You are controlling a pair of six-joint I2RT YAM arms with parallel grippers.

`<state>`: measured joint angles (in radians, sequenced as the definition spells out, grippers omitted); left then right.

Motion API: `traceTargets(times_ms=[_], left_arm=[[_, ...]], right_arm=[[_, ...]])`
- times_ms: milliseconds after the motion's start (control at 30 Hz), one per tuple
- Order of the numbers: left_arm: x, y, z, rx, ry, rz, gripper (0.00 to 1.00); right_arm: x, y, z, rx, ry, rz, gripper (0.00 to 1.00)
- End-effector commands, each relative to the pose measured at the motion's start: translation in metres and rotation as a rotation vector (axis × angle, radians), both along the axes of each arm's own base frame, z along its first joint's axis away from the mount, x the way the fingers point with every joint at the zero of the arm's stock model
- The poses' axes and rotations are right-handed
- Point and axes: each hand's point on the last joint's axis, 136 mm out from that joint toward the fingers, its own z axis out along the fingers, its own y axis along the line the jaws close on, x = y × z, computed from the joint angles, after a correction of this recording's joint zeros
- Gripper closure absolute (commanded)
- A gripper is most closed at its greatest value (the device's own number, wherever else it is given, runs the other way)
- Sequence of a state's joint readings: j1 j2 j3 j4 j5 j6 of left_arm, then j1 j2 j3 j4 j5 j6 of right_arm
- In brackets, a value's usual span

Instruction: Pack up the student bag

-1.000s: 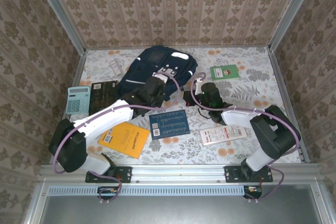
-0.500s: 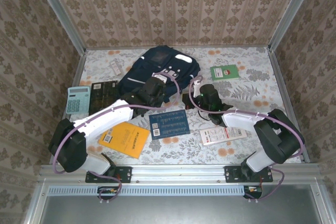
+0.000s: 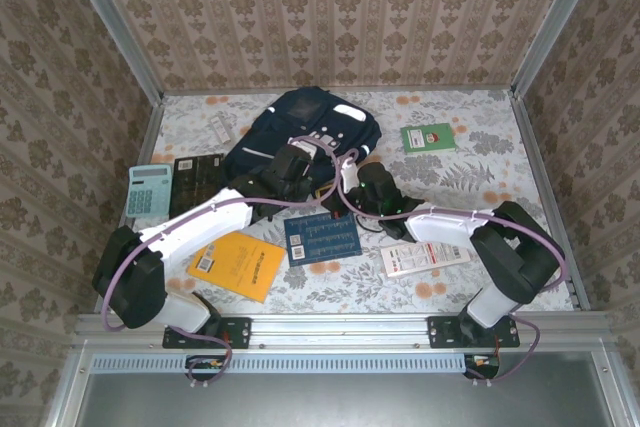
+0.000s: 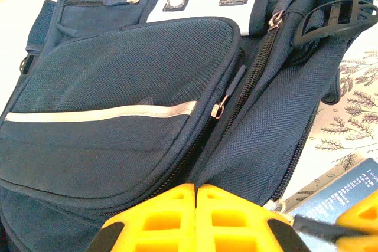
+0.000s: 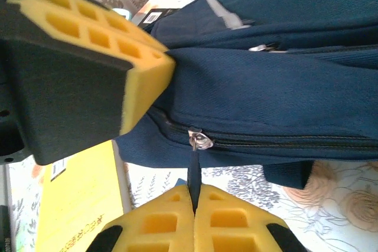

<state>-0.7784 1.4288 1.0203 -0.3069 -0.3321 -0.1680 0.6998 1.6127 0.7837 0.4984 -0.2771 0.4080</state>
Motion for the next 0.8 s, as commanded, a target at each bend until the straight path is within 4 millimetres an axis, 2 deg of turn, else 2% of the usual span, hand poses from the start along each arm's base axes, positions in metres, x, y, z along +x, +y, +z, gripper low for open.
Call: traceTargets(times_ms=[0,133,300,500,667,767], left_arm=[[0.015,-0.01,0.019,-0.105,-0.045,0.033,1.0],[0.017,-0.008,0.016,-0.131,-0.029,0.043,1.0],[0.019,-0.004,0.015,-0.185,-0.013,0.064,1.0],[0.034,-0.003,0.016,-0.336,0.039,0.108,1.0],[0.049,-0.027,0.039,-0.477,0.071,0.078,1.0],[0.058,-0.043,0.047,-0.518,0.098,0.073,1.0]], right_arm=[[-0.013,0.031,0.011,0.074,0.005,0.103,1.0],[-0.012,0.033,0.004,0.065,0.021,0.102,1.0],[-0.014,0.029,0.009,0.066,0.008,0.093,1.0],[-0.01,0.03,0.003,0.083,0.025,0.077,1.0],[-0.006,0.019,0.005,0.074,-0.002,0.04,1.0],[-0.009,0.025,0.008,0.113,0.014,0.058,1.0]])
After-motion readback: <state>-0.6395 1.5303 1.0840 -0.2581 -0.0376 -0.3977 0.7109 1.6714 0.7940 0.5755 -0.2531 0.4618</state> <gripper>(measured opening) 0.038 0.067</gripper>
